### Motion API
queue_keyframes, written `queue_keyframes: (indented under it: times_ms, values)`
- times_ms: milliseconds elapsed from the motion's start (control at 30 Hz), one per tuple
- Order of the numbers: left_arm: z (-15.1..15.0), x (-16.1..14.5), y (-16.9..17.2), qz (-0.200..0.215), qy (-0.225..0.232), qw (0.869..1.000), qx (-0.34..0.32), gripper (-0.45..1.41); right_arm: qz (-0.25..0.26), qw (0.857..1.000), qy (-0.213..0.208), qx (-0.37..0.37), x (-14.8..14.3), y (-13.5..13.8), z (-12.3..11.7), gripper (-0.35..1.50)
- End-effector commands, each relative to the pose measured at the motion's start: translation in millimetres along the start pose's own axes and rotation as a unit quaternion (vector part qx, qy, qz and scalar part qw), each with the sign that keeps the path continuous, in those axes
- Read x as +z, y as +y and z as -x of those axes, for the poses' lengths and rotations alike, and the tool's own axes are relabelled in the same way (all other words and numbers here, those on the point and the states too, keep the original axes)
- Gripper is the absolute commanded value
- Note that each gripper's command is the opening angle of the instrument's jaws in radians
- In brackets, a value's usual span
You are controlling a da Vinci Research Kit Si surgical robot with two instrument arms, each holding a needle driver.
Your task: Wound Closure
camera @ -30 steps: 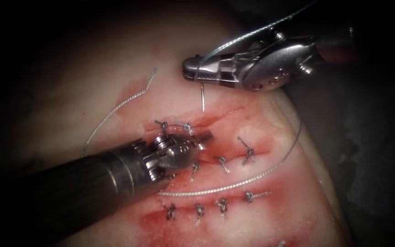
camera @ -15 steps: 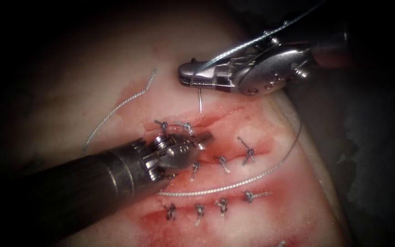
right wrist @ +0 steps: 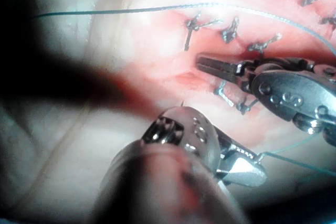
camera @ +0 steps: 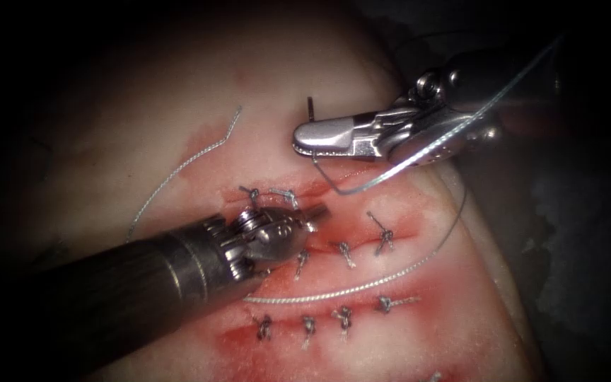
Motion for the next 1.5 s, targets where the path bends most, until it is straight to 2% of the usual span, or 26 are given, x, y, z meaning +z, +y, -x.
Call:
queue_keyframes:
  times_ms: [33, 133, 267, 367, 467, 700, 1067, 1500]
  values:
    - [1.0, 0.6, 0.5, 0.001, -0.003, 1.000, 0.000, -0.45, -0.010, 1.000, -0.003, -0.003, -0.3, 0.5, -0.3, -0.35]
    - [1.0, 0.6, 0.5, 0.000, -0.003, 1.000, 0.000, -0.45, -0.038, 0.999, -0.013, -0.006, -1.5, 0.5, 0.6, -0.35]
    - [0.9, 0.6, 0.5, 0.000, -0.003, 1.000, 0.000, -0.45, -0.081, 0.997, -0.015, -0.008, -1.8, 0.3, 0.9, -0.35]
    - [0.9, 0.6, 0.5, 0.000, -0.003, 1.000, 0.000, -0.45, -0.087, 0.996, -0.016, -0.011, -1.6, 0.3, 0.8, -0.35]
    - [1.0, 0.6, 0.5, 0.000, -0.003, 1.000, 0.000, -0.45, -0.107, 0.993, -0.053, -0.002, -1.3, 0.5, 0.6, -0.35]
    - [1.0, 0.6, 0.6, 0.000, -0.003, 1.000, 0.000, -0.45, -0.100, 0.992, -0.075, 0.002, -1.1, 0.7, 0.6, -0.35]
    - [1.0, 0.5, 0.5, -0.001, -0.003, 1.000, 0.000, -0.45, -0.095, 0.992, -0.080, 0.006, -0.2, 1.1, 0.6, -0.35]
    - [1.0, 0.5, 0.6, -0.001, -0.003, 1.000, 0.000, -0.45, -0.083, 0.993, -0.085, 0.002, -0.5, 1.5, -0.1, -0.35]
